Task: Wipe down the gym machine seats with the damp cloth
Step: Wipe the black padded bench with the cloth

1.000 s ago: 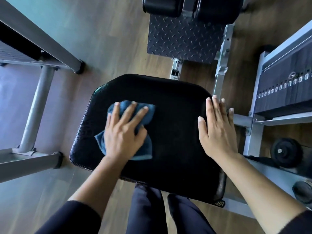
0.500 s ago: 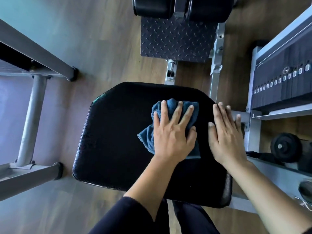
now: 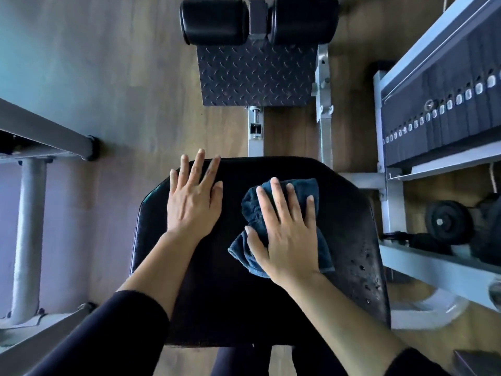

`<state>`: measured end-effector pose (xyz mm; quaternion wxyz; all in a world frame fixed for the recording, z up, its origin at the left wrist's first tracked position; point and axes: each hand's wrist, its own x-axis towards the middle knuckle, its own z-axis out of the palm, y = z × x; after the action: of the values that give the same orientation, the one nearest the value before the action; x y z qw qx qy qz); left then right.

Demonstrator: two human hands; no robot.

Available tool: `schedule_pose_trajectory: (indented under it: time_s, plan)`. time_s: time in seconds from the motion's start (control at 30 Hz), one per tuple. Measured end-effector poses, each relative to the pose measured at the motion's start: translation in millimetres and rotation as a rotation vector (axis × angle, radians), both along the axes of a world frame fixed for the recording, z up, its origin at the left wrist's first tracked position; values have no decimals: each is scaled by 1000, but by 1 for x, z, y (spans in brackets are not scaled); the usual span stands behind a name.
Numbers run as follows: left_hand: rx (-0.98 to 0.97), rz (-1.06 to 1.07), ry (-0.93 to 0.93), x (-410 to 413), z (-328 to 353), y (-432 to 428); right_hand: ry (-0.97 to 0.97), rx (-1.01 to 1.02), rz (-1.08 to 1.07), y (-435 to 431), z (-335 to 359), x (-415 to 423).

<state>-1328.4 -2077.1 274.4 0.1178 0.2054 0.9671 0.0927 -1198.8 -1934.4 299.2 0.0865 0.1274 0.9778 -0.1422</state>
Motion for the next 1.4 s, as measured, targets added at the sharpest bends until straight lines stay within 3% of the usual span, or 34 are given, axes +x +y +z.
schedule_pose_trajectory:
  time_s: [0.33,0.6,0.87,1.0,1.23,1.4]
  plan:
    - [8,-94,-11,-3,-1,22,44,101,-154,45,-23,-77]
    - [15,-175,-25,-1,-5,46,79,142,-432,39,-15,-4]
    - [-46,-182,3,-4,-9,52,94,176,-503,77,-27,-83]
    - [-53,-171,20,-4,-9,52,134,188,-495,90,-30,-61]
    - [-64,-167,41,-4,-12,54,111,135,-801,94,-18,20]
    - [-67,-178,75,-3,-12,56,88,73,-828,106,-20,-12]
